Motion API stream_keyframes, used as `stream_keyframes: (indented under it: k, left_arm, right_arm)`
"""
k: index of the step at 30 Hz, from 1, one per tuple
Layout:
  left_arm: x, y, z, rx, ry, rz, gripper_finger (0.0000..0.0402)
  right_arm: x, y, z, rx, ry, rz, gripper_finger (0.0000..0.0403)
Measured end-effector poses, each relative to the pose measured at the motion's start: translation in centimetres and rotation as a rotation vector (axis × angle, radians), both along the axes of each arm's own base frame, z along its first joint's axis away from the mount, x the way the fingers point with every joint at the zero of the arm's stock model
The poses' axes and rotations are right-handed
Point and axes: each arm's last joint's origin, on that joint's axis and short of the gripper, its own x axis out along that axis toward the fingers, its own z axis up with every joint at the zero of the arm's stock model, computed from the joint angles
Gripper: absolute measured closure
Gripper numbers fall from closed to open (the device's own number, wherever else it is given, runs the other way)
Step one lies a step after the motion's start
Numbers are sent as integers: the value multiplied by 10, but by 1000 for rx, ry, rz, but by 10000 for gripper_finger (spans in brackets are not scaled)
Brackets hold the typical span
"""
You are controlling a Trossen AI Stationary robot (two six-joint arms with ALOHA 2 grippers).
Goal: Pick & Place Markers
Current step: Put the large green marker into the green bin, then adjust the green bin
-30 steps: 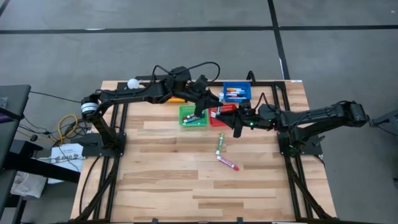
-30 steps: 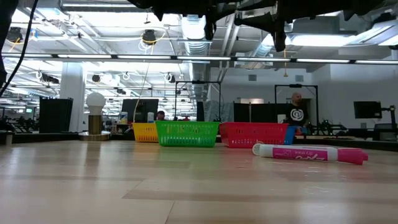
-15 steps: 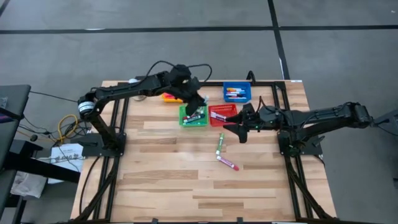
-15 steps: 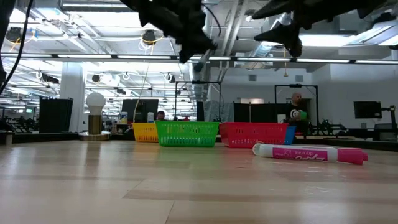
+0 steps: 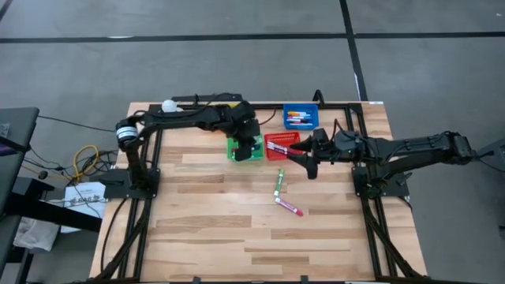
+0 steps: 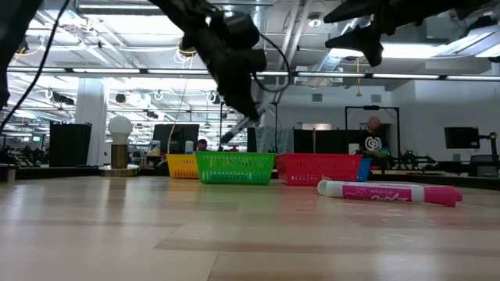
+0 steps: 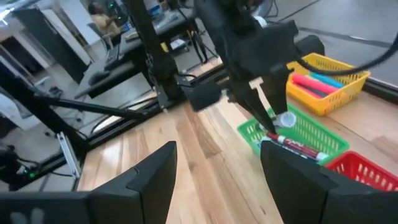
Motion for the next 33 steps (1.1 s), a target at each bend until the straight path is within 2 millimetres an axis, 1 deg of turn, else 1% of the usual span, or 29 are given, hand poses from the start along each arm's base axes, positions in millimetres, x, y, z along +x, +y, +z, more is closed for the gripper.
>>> stream_keyframes:
  k: [4, 6, 13, 19, 23, 27, 29, 33]
  left_arm:
    - [4, 8, -25, -8, 80, 5, 336]
    - [5, 10, -33, -10, 112, 13, 336]
    - [0, 25, -47, -8, 168, 9, 336]
    - [7, 24, -59, -52, 155, -24, 336]
    - [9, 23, -74, -83, 191, -36, 336]
    - [10, 23, -75, -84, 187, -34, 336]
    - [11, 23, -75, -80, 179, -35, 315]
    - [12, 24, -75, -70, 168, -33, 253]
  right_arm:
    - [0, -2, -1, 32, 1, -20, 179]
    - [1, -2, -1, 35, 4, -20, 179]
    - [1, -2, -1, 54, 1, -26, 179]
    - [1, -2, -1, 53, 1, -30, 179]
    - [1, -2, -2, 59, 1, -32, 179]
    - [1, -2, -1, 60, 0, -33, 179]
    - [1, -2, -1, 60, 0, -33, 179]
    - [1, -2, -1, 60, 0, -32, 179]
